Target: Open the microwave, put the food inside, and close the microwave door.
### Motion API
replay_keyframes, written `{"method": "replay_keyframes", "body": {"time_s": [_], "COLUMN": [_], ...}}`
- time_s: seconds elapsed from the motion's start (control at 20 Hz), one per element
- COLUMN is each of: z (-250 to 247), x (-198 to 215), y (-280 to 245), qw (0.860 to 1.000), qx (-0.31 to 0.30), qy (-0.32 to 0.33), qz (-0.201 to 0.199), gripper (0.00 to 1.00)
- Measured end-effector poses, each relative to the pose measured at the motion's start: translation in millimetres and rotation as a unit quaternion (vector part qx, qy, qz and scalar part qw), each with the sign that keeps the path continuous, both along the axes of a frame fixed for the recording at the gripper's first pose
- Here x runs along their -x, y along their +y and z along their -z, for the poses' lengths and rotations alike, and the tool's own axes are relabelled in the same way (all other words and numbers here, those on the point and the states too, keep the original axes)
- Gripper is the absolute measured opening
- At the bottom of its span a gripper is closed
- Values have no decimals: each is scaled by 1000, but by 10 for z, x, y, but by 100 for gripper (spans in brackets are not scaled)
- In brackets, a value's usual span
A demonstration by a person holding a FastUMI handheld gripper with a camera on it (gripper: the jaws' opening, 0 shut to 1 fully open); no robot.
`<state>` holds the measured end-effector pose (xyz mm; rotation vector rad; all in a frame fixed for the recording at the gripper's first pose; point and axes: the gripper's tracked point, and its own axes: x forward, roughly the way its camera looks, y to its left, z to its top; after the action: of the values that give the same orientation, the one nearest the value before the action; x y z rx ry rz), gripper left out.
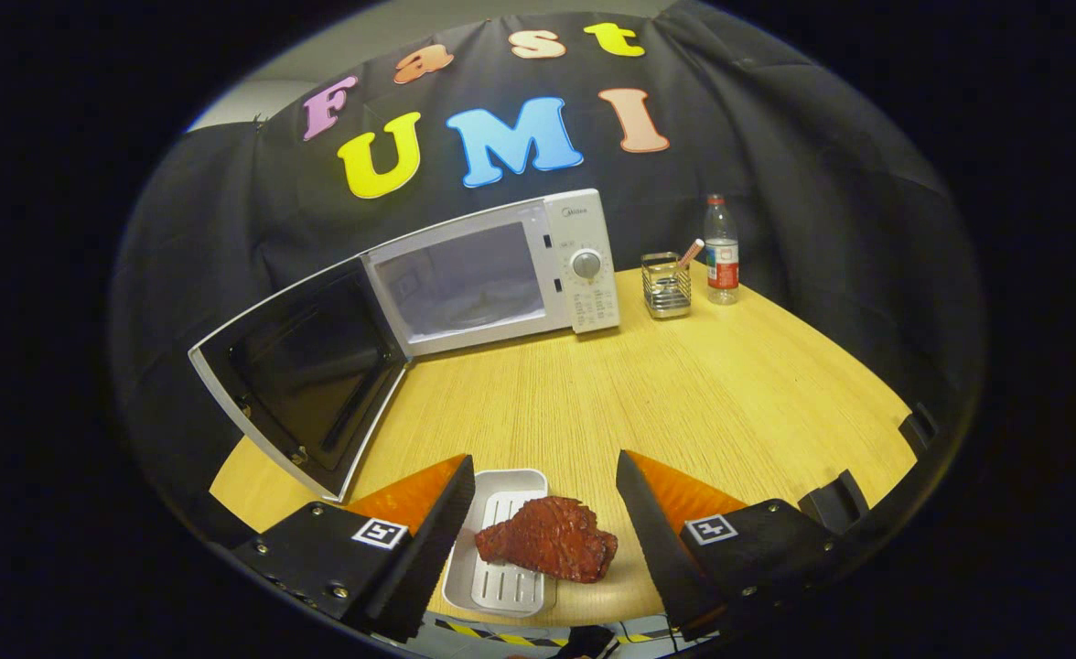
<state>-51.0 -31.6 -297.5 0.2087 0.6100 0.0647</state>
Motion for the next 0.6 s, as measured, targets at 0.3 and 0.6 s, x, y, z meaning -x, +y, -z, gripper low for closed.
{"method": "replay_keyframes", "body": {"time_s": [0.3, 0.6], "z": [400, 392], "x": [171, 231], "y": [23, -31], "qw": [995, 988], "qx": [-72, -124], "qy": [67, 78], "qz": [20, 46], "gripper": [95, 55]}}
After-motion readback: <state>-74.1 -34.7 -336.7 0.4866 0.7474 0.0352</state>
